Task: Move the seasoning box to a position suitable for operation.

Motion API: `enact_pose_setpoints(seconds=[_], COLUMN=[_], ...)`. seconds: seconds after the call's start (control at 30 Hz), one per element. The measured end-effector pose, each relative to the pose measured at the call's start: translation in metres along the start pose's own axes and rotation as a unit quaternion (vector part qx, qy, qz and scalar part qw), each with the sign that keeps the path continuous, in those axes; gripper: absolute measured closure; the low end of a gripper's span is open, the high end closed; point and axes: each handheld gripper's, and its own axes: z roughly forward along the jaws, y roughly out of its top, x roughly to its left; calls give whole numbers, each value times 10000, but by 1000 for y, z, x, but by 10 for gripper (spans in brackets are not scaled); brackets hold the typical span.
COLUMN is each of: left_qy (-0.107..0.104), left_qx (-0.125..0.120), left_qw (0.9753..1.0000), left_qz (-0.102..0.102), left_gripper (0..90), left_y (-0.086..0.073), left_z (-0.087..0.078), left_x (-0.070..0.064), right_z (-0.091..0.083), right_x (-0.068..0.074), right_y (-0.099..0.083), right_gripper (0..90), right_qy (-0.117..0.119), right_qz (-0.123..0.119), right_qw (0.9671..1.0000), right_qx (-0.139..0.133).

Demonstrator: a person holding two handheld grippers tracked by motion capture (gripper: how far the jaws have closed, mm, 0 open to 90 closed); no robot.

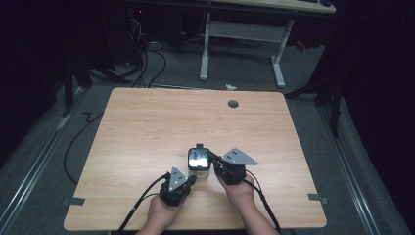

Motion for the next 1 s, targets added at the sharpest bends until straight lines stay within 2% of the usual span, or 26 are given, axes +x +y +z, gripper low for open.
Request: enact_pose_setpoints(seconds=[0.2,0.57,0.77,0.87,1.0], left_qy=[2,-68,-120,-157,-225], left_qx=[-7,-25,-17,-48,-150], left_qw=[10000,10000,9999,9999,9996], left_qz=[4,-63,40,-19,49], left_gripper=[900,900,900,900,900], left_y=[0,0,0,4,14], left_z=[0,-2,-4,-7,-17], left_x=[0,0,-2,-3,-5], right_z=[-6,-14,-19,-22,-28], right_x=[2,0,-7,-11,-19], right_y=[-9,-5,-6,-6,-8], right_gripper=[900,890,885,883,883], right_qy=[26,1,-93,-117,-202], right_qz=[43,89,157,141,152], right_qw=[10000,9999,9997,9997,9996], right_qx=[-28,-98,-151,-129,-128])
